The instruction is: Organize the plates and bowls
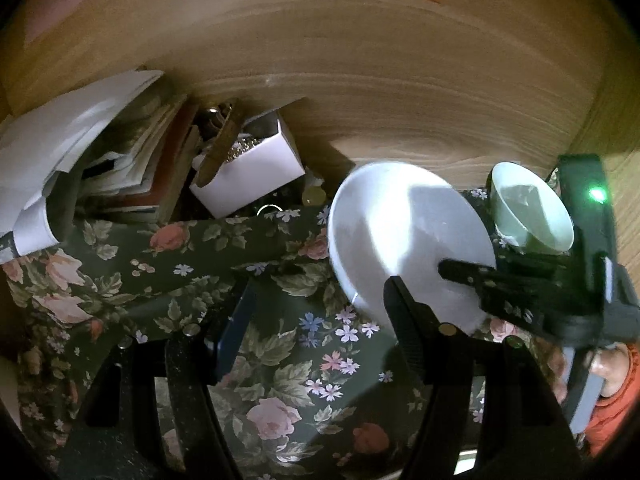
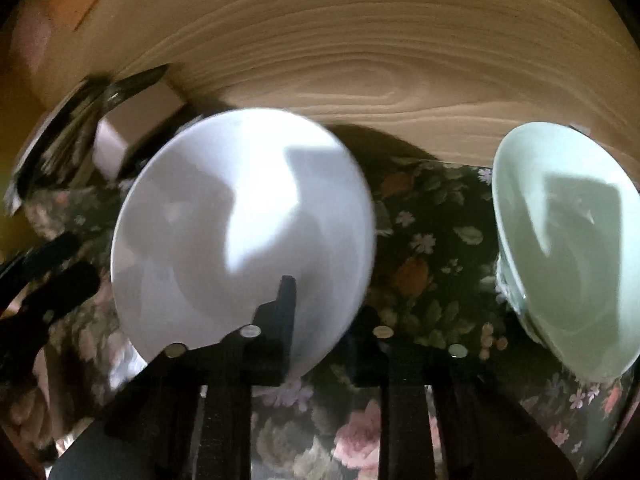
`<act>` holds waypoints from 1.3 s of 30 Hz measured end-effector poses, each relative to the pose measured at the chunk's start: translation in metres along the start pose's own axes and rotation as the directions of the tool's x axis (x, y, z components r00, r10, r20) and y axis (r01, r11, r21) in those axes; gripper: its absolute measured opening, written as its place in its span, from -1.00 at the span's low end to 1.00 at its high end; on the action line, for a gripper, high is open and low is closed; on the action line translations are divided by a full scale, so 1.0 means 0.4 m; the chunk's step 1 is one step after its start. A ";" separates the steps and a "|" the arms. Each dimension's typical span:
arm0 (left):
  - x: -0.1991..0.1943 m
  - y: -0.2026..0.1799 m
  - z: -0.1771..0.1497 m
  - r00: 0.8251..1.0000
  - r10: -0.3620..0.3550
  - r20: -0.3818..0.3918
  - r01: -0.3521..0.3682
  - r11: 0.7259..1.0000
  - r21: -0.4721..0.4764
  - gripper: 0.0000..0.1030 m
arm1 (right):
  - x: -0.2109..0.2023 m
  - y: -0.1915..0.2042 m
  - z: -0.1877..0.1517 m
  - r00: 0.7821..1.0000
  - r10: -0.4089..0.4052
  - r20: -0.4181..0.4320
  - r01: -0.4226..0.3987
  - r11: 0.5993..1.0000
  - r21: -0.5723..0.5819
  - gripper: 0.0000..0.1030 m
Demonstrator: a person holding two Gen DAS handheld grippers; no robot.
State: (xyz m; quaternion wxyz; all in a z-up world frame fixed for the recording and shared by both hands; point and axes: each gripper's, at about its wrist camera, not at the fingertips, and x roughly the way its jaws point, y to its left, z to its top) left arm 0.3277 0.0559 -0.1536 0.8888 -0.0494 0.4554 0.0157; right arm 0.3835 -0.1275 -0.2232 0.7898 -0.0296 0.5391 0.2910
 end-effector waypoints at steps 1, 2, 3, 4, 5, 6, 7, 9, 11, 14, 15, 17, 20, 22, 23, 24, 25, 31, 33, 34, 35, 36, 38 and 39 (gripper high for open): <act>0.004 0.000 -0.002 1.000 0.000 -0.007 0.000 1.000 -0.001 0.29 | -0.008 0.006 -0.010 1.000 0.001 -0.003 -0.001 1.000 -0.019 -0.71; 0.007 0.000 -0.003 1.000 0.001 -0.014 -0.001 1.000 -0.001 0.29 | -0.016 0.012 -0.024 1.000 0.006 -0.009 -0.006 0.999 -0.036 -0.72; 0.013 -0.001 -0.006 1.000 0.003 -0.025 -0.003 1.000 0.000 0.29 | -0.024 0.012 -0.033 1.000 0.010 -0.012 -0.011 0.999 -0.044 -0.72; 0.019 -0.003 -0.008 0.999 0.006 -0.033 -0.005 1.000 0.002 0.29 | -0.033 0.014 -0.046 1.000 0.018 -0.016 -0.019 0.999 -0.050 -0.72; 0.023 -0.004 -0.010 0.999 0.008 -0.041 -0.008 1.000 0.003 0.29 | -0.040 0.015 -0.057 1.000 0.023 -0.018 -0.024 0.998 -0.050 -0.72; 0.027 -0.006 -0.012 0.999 0.009 -0.048 -0.009 1.000 0.004 0.29 | -0.048 0.012 -0.069 0.999 0.034 -0.023 -0.035 0.998 -0.046 -0.72; 0.029 -0.007 -0.015 0.998 0.009 -0.057 -0.009 1.000 0.006 0.29 | -0.054 0.010 -0.078 0.999 0.040 -0.024 -0.041 0.998 -0.039 -0.72; 0.030 -0.011 -0.020 0.998 0.015 -0.068 -0.014 1.000 0.014 0.29 | -0.069 0.003 -0.092 0.999 0.047 -0.017 -0.047 0.998 -0.035 -0.69; 0.030 -0.014 -0.025 0.997 0.019 -0.077 -0.018 1.000 0.025 0.29 | -0.082 0.005 -0.106 0.999 0.035 0.005 -0.035 0.999 -0.016 -0.69; 0.024 -0.020 -0.031 0.994 0.008 -0.108 -0.005 1.000 0.028 0.29 | -0.112 -0.002 -0.106 0.999 0.031 0.039 -0.031 0.999 0.015 -0.65; 0.025 -0.019 -0.035 0.992 0.002 -0.123 0.002 1.000 0.025 0.29 | -0.120 -0.002 -0.111 0.998 0.028 0.049 -0.029 0.999 0.023 -0.55; 0.033 -0.017 -0.039 0.989 -0.008 -0.150 0.011 1.000 0.021 0.29 | -0.131 -0.001 -0.120 0.997 0.018 0.070 -0.021 0.999 0.044 -0.35; 0.048 -0.019 -0.049 0.982 -0.020 -0.186 0.023 1.000 0.013 0.28 | -0.132 -0.015 -0.126 0.998 0.026 0.066 -0.030 0.997 0.065 -0.28; 0.059 -0.019 -0.053 0.977 -0.033 -0.209 0.035 0.999 0.004 0.19 | -0.097 0.007 -0.115 0.998 0.038 0.052 -0.042 0.996 0.073 -0.28; 0.066 -0.018 -0.054 0.974 -0.041 -0.222 0.041 0.999 -0.005 0.08 | -0.091 0.017 -0.116 0.998 0.040 0.048 -0.044 0.997 0.071 -0.28; 0.075 -0.019 -0.055 0.970 -0.052 -0.236 0.050 0.999 -0.013 -0.05 | -0.081 0.026 -0.116 0.998 0.041 0.043 -0.043 0.997 0.065 -0.28; 0.081 -0.018 -0.056 0.966 -0.063 -0.249 0.060 0.998 -0.021 -0.12 | -0.074 0.030 -0.118 0.998 0.046 0.035 -0.048 0.997 0.059 -0.28; 0.105 -0.024 -0.062 0.956 -0.084 -0.279 0.079 0.996 -0.029 -0.41 | -0.057 0.049 -0.126 0.999 0.044 0.029 -0.046 0.996 0.073 -0.35; 0.108 -0.032 -0.063 0.956 -0.089 -0.281 0.086 0.996 -0.022 -0.56 | -0.053 0.052 -0.124 0.997 0.072 0.023 -0.074 0.995 0.073 -0.54; 0.107 -0.032 -0.064 0.956 -0.090 -0.281 0.088 0.996 -0.017 -0.58 | -0.054 0.054 -0.124 0.997 0.076 0.025 -0.078 0.994 0.075 -0.58; 0.106 -0.036 -0.066 0.956 -0.088 -0.279 0.089 0.996 -0.009 -0.65 | -0.055 0.057 -0.124 0.997 0.070 0.029 -0.072 0.995 0.072 -0.58; 0.113 -0.045 -0.063 0.957 -0.080 -0.277 0.083 0.997 -0.001 -0.66 | -0.055 0.061 -0.124 0.998 0.062 0.031 -0.064 0.996 0.068 -0.58; 0.115 -0.056 -0.064 0.963 -0.051 -0.266 0.058 0.998 0.016 -0.66 | -0.058 0.062 -0.125 0.998 0.050 0.037 -0.053 0.996 0.068 -0.58; 0.123 -0.067 -0.063 0.964 -0.040 -0.261 0.048 0.999 0.023 -0.65 | -0.060 0.063 -0.125 0.998 0.045 0.040 -0.048 0.997 0.067 -0.58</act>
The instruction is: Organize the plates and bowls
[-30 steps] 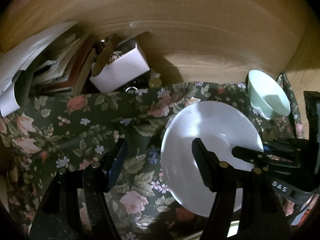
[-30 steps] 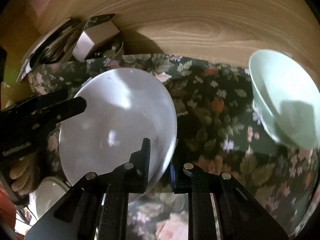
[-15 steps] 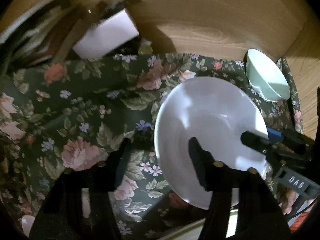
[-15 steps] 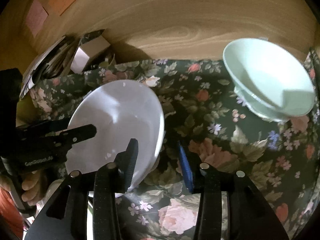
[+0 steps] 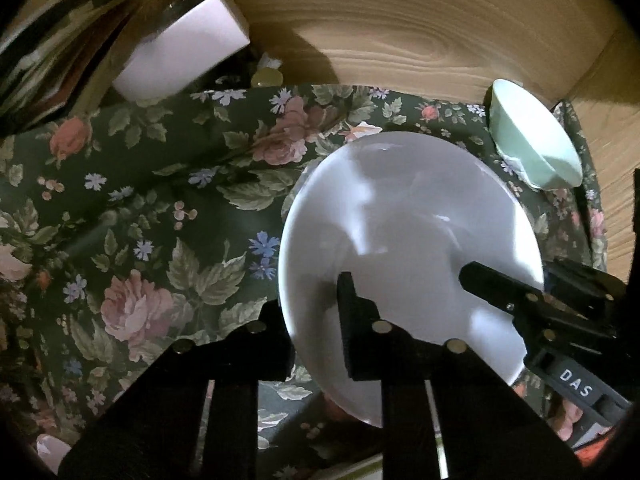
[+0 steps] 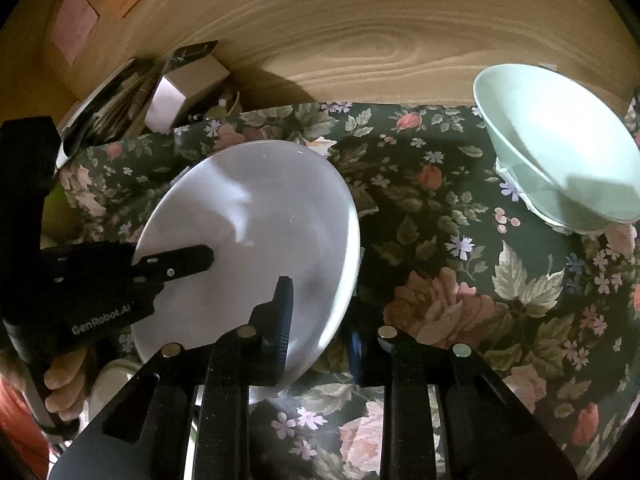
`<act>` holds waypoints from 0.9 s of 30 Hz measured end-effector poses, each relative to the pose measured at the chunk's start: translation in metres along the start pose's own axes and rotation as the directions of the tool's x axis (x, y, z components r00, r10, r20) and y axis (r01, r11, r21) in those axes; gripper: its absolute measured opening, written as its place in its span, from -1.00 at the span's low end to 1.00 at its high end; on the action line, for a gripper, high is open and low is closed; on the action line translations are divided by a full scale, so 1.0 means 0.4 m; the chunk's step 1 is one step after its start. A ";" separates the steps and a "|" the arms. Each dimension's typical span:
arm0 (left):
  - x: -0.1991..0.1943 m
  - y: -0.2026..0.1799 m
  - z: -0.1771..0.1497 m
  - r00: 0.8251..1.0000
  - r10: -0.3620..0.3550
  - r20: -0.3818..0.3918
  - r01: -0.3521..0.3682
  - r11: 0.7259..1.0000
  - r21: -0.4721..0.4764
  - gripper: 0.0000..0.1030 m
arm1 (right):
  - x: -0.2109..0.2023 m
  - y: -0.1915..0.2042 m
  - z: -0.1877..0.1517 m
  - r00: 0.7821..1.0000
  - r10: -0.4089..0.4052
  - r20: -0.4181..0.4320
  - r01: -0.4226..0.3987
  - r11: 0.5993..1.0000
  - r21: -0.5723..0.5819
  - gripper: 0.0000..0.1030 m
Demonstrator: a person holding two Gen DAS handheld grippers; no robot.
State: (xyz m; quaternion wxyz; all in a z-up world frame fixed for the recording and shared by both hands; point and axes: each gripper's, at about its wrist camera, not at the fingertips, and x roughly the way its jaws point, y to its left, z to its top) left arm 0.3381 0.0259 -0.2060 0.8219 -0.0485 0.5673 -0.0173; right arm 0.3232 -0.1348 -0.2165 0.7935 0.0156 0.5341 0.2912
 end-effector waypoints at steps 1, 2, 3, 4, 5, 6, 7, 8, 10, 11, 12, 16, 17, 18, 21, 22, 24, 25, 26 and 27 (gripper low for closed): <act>-0.001 -0.002 0.000 1.000 0.004 0.004 -0.004 1.000 0.000 -0.65 | -0.001 0.001 0.000 1.000 -0.002 0.002 0.002 1.000 0.000 -0.58; -0.005 -0.005 -0.001 1.000 0.007 0.010 -0.007 1.000 0.000 -0.65 | -0.006 0.001 -0.001 1.000 0.001 0.007 -0.001 1.000 -0.001 -0.58; -0.008 -0.005 -0.002 1.000 0.007 0.014 -0.007 1.000 0.000 -0.65 | -0.011 0.001 -0.001 1.000 0.005 0.012 -0.005 1.000 0.000 -0.58; -0.018 -0.005 -0.006 1.000 0.000 0.024 0.000 1.000 0.003 -0.65 | -0.016 0.000 -0.002 1.000 0.010 0.018 -0.010 1.000 0.001 -0.58; -0.029 -0.007 -0.010 0.999 -0.007 0.035 0.007 1.000 0.007 -0.65 | -0.026 0.001 -0.003 0.999 0.017 0.027 -0.017 1.000 0.000 -0.58; -0.039 -0.010 -0.013 0.999 -0.012 0.044 0.012 1.000 0.009 -0.65 | -0.031 0.005 -0.004 0.999 0.019 0.032 -0.019 1.000 0.000 -0.58; -0.049 -0.012 -0.017 0.999 -0.017 0.052 0.016 1.000 0.010 -0.65 | -0.043 0.008 -0.003 0.999 0.022 0.041 -0.022 1.000 -0.003 -0.58; -0.063 -0.015 -0.023 0.998 -0.022 0.065 0.021 1.000 0.012 -0.65 | -0.052 0.011 -0.003 0.999 0.024 0.049 -0.024 1.000 -0.007 -0.58; -0.087 -0.018 -0.032 0.996 -0.025 0.089 0.023 1.000 0.015 -0.65 | -0.071 0.019 -0.004 0.998 0.030 0.062 -0.029 0.999 -0.015 -0.58; -0.098 -0.018 -0.036 0.995 -0.026 0.098 0.025 1.000 0.015 -0.65 | -0.077 0.023 -0.003 0.997 0.030 0.066 -0.029 0.999 -0.019 -0.58; -0.115 -0.018 -0.042 0.993 -0.031 0.110 0.030 0.999 0.012 -0.65 | -0.088 0.031 -0.005 0.997 0.028 0.074 -0.026 0.999 -0.027 -0.58; -0.167 -0.011 -0.061 0.988 -0.038 0.151 0.038 0.999 0.006 -0.65 | -0.121 0.057 -0.013 0.995 0.029 0.099 -0.024 0.998 -0.052 -0.58; -0.181 -0.010 -0.065 0.986 -0.038 0.161 0.038 0.999 0.005 -0.65 | -0.128 0.065 -0.016 0.994 0.031 0.105 -0.025 0.998 -0.056 -0.58; -0.194 -0.006 -0.071 0.984 -0.038 0.171 0.038 0.999 0.003 -0.65 | -0.135 0.073 -0.017 0.993 0.034 0.111 -0.027 0.998 -0.061 -0.58; -0.233 0.007 -0.091 0.980 -0.039 0.197 0.042 0.999 -0.010 -0.65 | -0.156 0.096 -0.021 0.991 0.045 0.126 -0.035 0.996 -0.077 -0.58; -0.240 0.012 -0.095 0.978 -0.038 0.203 0.041 0.999 -0.012 -0.65 | -0.165 0.108 -0.023 0.990 0.048 0.133 -0.036 0.996 -0.087 -0.58; -0.263 0.021 -0.110 0.975 -0.033 0.218 0.037 0.999 -0.018 -0.65 | -0.175 0.126 -0.026 0.989 0.051 0.142 -0.037 0.994 -0.100 -0.58; -0.276 0.028 -0.119 0.974 -0.030 0.226 0.036 0.999 -0.022 -0.65 | -0.182 0.141 -0.029 0.988 0.051 0.147 -0.034 0.993 -0.113 -0.58; -0.287 0.033 -0.127 0.972 -0.029 0.233 0.036 0.999 -0.026 -0.65 | -0.184 0.150 -0.033 0.987 0.050 0.151 -0.032 0.992 -0.119 -0.58; -0.298 0.040 -0.134 0.971 -0.029 0.239 0.037 0.999 -0.032 -0.65 | -0.187 0.162 -0.036 0.987 0.049 0.155 -0.029 0.991 -0.128 -0.58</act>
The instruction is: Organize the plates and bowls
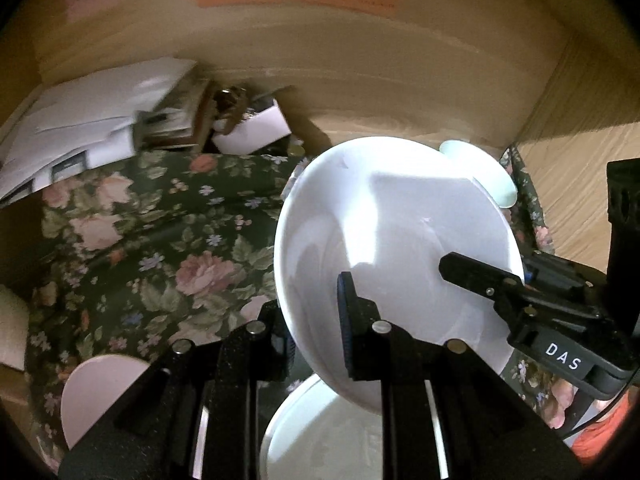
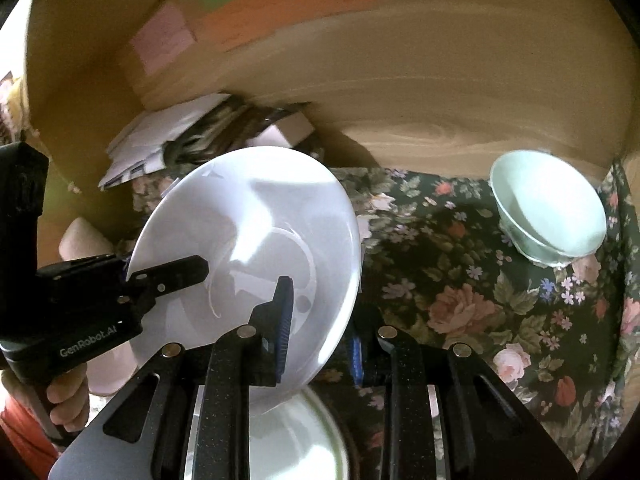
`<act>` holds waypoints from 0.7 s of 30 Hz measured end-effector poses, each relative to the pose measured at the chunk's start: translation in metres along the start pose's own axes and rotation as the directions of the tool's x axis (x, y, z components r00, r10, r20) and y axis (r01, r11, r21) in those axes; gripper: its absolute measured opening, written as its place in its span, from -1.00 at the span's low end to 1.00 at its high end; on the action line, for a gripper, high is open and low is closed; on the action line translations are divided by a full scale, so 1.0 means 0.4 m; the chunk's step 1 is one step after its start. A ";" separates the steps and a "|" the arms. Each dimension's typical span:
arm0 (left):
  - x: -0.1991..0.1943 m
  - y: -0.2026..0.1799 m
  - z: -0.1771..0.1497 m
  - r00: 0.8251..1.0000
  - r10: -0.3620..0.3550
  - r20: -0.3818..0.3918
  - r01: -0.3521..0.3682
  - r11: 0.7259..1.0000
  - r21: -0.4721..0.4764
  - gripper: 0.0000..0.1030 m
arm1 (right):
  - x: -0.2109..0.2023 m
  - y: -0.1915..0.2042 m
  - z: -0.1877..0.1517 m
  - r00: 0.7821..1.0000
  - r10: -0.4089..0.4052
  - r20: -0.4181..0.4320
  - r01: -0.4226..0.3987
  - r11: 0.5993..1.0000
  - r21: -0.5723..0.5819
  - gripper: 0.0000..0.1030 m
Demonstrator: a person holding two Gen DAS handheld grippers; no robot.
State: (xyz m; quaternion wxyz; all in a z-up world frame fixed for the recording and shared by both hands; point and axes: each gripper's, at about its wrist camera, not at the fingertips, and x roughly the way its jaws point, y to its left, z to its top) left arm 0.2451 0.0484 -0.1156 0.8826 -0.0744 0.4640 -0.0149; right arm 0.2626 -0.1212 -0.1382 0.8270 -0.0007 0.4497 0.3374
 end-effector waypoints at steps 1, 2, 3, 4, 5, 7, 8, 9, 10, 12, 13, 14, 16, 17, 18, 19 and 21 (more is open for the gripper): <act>-0.015 0.009 -0.006 1.000 0.002 0.008 -0.002 1.000 -0.009 -0.65 | -0.004 0.012 -0.002 1.000 0.001 0.003 -0.001 1.000 -0.009 -0.58; -0.022 0.016 -0.009 1.000 0.003 0.012 -0.003 1.000 -0.012 -0.65 | -0.008 0.023 -0.004 1.000 0.005 0.005 -0.005 1.000 -0.017 -0.58; -0.034 0.027 -0.017 1.000 0.006 0.018 -0.005 1.000 -0.018 -0.65 | -0.009 0.034 -0.005 1.000 0.008 0.005 -0.008 1.000 -0.024 -0.58; -0.047 0.036 -0.024 1.000 0.009 0.024 -0.008 1.000 -0.024 -0.65 | -0.009 0.045 -0.006 1.000 0.012 0.005 -0.012 0.999 -0.030 -0.58; -0.055 0.041 -0.029 1.000 0.011 0.028 -0.011 1.000 -0.029 -0.65 | -0.008 0.054 -0.006 1.000 0.013 0.006 -0.013 0.999 -0.034 -0.58; -0.078 0.062 -0.045 0.999 0.016 0.037 -0.015 0.999 -0.042 -0.65 | -0.008 0.082 -0.011 1.000 0.020 0.007 -0.020 0.999 -0.048 -0.58; -0.086 0.069 -0.051 0.999 0.020 0.040 -0.018 0.999 -0.048 -0.66 | -0.008 0.095 -0.013 1.000 0.023 0.006 -0.023 0.998 -0.056 -0.58; -0.094 0.078 -0.059 0.999 0.024 0.038 -0.022 0.998 -0.051 -0.66 | -0.009 0.104 -0.017 1.000 0.026 0.006 -0.025 0.998 -0.062 -0.58; -0.105 0.090 -0.067 0.999 0.029 0.041 -0.027 0.998 -0.057 -0.65 | -0.007 0.121 -0.020 0.999 0.032 0.005 -0.031 0.997 -0.071 -0.58; -0.125 0.114 -0.084 0.998 0.038 0.047 -0.034 0.997 -0.073 -0.65 | -0.003 0.143 -0.026 0.999 0.040 0.003 -0.039 0.996 -0.081 -0.58; -0.134 0.122 -0.091 0.998 0.041 0.049 -0.037 0.996 -0.081 -0.65 | -0.001 0.158 -0.029 0.999 0.046 0.002 -0.045 0.995 -0.088 -0.58; -0.142 0.130 -0.098 0.998 0.045 0.051 -0.040 0.995 -0.087 -0.65 | 0.000 0.171 -0.032 0.999 0.050 0.002 -0.049 0.994 -0.094 -0.58; -0.163 0.153 -0.116 0.997 0.057 0.057 -0.051 0.993 -0.102 -0.65 | 0.006 0.200 -0.038 0.998 0.062 -0.002 -0.062 0.992 -0.106 -0.58; -0.172 0.161 -0.124 0.996 0.062 0.059 -0.055 0.992 -0.109 -0.65 | 0.007 0.208 -0.040 0.998 0.066 -0.004 -0.066 0.992 -0.110 -0.58; -0.178 0.169 -0.127 0.996 0.064 0.060 -0.057 0.992 -0.113 -0.65 | 0.010 0.221 -0.043 0.997 0.071 -0.005 -0.071 0.991 -0.115 -0.58; -0.188 0.181 -0.135 0.996 0.069 0.063 -0.061 0.991 -0.121 -0.65 | 0.014 0.238 -0.046 0.997 0.078 -0.008 -0.078 0.989 -0.123 -0.58; -0.206 0.204 -0.150 0.995 0.078 0.066 -0.069 0.988 -0.136 -0.65 | 0.017 0.260 -0.053 0.996 0.088 -0.012 -0.089 0.987 -0.133 -0.58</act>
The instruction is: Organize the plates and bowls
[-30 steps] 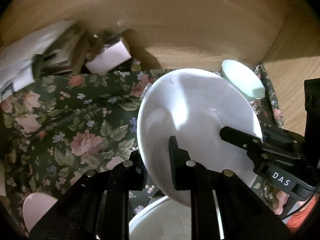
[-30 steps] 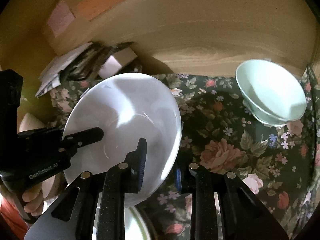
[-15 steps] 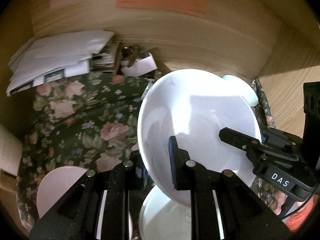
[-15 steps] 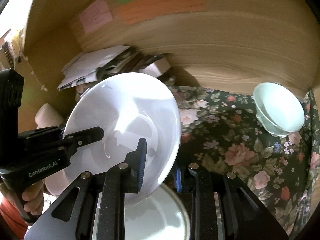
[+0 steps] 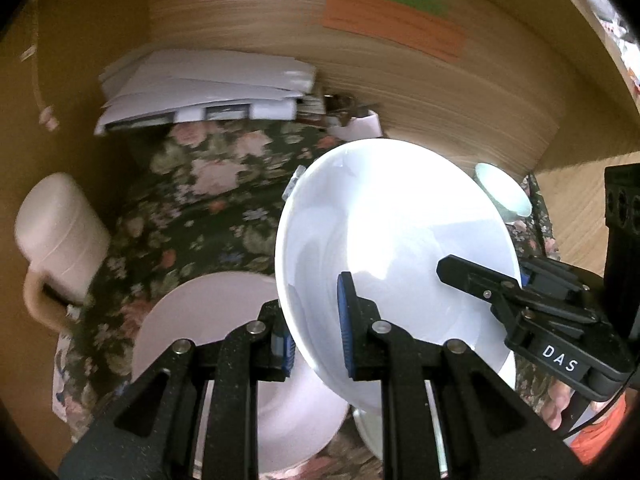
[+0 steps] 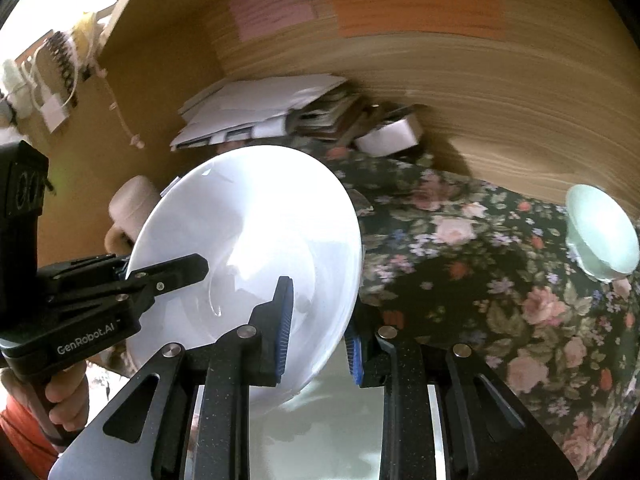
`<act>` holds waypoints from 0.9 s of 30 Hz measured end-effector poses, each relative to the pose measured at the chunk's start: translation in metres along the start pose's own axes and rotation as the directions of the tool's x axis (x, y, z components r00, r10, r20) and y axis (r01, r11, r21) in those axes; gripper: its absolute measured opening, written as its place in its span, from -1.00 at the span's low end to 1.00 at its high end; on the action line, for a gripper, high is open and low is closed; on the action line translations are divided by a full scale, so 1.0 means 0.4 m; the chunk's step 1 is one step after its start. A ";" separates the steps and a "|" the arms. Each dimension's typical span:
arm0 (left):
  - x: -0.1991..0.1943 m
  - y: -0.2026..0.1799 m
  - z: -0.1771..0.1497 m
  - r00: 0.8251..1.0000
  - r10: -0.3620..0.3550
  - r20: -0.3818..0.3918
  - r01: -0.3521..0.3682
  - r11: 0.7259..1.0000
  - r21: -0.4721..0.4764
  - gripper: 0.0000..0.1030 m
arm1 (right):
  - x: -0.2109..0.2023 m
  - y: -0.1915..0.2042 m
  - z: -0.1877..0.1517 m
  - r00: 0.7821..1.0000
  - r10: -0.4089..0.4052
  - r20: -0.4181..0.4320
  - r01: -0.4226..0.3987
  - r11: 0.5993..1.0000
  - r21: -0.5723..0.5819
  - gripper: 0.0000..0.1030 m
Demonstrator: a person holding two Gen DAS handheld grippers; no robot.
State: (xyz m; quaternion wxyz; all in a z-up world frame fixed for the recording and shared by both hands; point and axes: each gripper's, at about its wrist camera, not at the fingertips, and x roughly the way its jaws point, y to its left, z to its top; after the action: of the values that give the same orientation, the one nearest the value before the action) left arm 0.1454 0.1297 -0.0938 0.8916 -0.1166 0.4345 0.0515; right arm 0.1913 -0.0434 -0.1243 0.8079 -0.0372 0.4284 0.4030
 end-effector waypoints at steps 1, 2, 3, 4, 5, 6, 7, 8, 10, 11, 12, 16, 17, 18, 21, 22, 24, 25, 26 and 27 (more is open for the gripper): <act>-0.007 0.009 -0.005 1.000 0.003 0.001 -0.003 1.000 -0.007 -0.65 | 0.005 0.014 -0.001 1.000 0.007 -0.003 -0.007 1.000 -0.006 -0.58; -0.012 0.020 -0.010 1.000 0.006 0.003 -0.006 1.000 -0.013 -0.65 | 0.010 0.024 -0.002 1.000 0.012 -0.005 -0.012 1.000 -0.011 -0.58; -0.020 0.033 -0.016 1.000 0.009 0.004 -0.009 1.000 -0.021 -0.65 | 0.014 0.034 -0.003 1.000 0.018 -0.007 -0.018 1.000 -0.017 -0.58; -0.029 0.049 -0.023 1.000 0.014 0.006 -0.014 0.999 -0.031 -0.65 | 0.020 0.048 -0.004 1.000 0.026 -0.011 -0.026 0.999 -0.024 -0.58; -0.031 0.056 -0.027 1.000 0.017 0.007 -0.016 0.999 -0.036 -0.65 | 0.023 0.057 -0.005 0.999 0.030 -0.012 -0.030 0.999 -0.028 -0.58; -0.037 0.069 -0.033 1.000 0.020 0.007 -0.020 0.999 -0.044 -0.65 | 0.030 0.069 -0.006 0.999 0.038 -0.016 -0.038 0.999 -0.034 -0.58; -0.043 0.082 -0.040 1.000 0.024 0.008 -0.023 0.998 -0.052 -0.65 | 0.036 0.079 -0.006 0.999 0.043 -0.019 -0.044 0.998 -0.039 -0.58; -0.048 0.096 -0.047 1.000 0.029 0.007 -0.028 0.998 -0.060 -0.65 | 0.040 0.087 -0.007 0.999 0.047 -0.021 -0.048 0.998 -0.042 -0.58; -0.055 0.116 -0.059 0.999 0.035 0.005 -0.035 0.997 -0.073 -0.65 | 0.055 0.107 -0.011 0.998 0.059 -0.030 -0.060 0.997 -0.050 -0.58; -0.057 0.125 -0.064 0.999 0.038 0.004 -0.038 0.996 -0.078 -0.65 | 0.062 0.113 -0.012 0.997 0.063 -0.034 -0.064 0.997 -0.052 -0.58; -0.060 0.138 -0.072 0.999 0.043 0.000 -0.043 0.995 -0.086 -0.65 | 0.069 0.120 -0.013 0.997 0.067 -0.032 -0.069 0.996 -0.061 -0.58; -0.064 0.174 -0.095 0.999 0.053 -0.011 -0.054 0.992 -0.111 -0.65 | 0.103 0.145 -0.025 0.995 0.083 -0.060 -0.087 0.994 -0.071 -0.58; -0.063 0.181 -0.099 0.998 0.054 -0.013 -0.055 0.992 -0.117 -0.65 | 0.110 0.149 -0.028 0.994 0.086 -0.068 -0.091 0.993 -0.072 -0.58; -0.062 0.189 -0.104 0.998 0.054 -0.017 -0.056 0.991 -0.123 -0.65 | 0.116 0.153 -0.030 0.994 0.087 -0.073 -0.092 0.993 -0.072 -0.58; -0.056 0.210 -0.120 0.998 0.053 -0.031 -0.057 0.989 -0.140 -0.65 | 0.144 0.162 -0.039 0.991 0.092 -0.099 -0.099 0.993 -0.070 -0.58; -0.054 0.214 -0.124 0.998 0.053 -0.035 -0.057 0.988 -0.142 -0.65 | 0.151 0.165 -0.042 0.990 0.092 -0.106 -0.100 0.993 -0.070 -0.58; -0.047 0.223 -0.131 0.998 0.054 -0.044 -0.059 0.988 -0.146 -0.65 | 0.164 0.168 -0.047 0.989 0.093 -0.118 -0.102 0.992 -0.068 -0.58; -0.045 0.227 -0.134 0.997 0.054 -0.047 -0.060 0.987 -0.147 -0.65 | 0.169 0.169 -0.049 0.988 0.094 -0.122 -0.103 0.992 -0.068 -0.58; -0.043 0.229 -0.137 0.997 0.054 -0.050 -0.061 0.987 -0.149 -0.65 | 0.173 0.170 -0.050 0.988 0.093 -0.126 -0.102 0.992 -0.068 -0.58; -0.039 0.233 -0.139 0.997 0.053 -0.055 -0.060 0.987 -0.152 -0.65 | 0.178 0.170 -0.052 0.987 0.092 -0.130 -0.101 0.992 -0.069 -0.58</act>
State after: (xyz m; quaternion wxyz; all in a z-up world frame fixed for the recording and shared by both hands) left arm 0.0753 0.2059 -0.1299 0.8669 -0.1738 0.4547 0.1071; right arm 0.1530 0.0380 -0.1693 0.7566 -0.0724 0.4645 0.4544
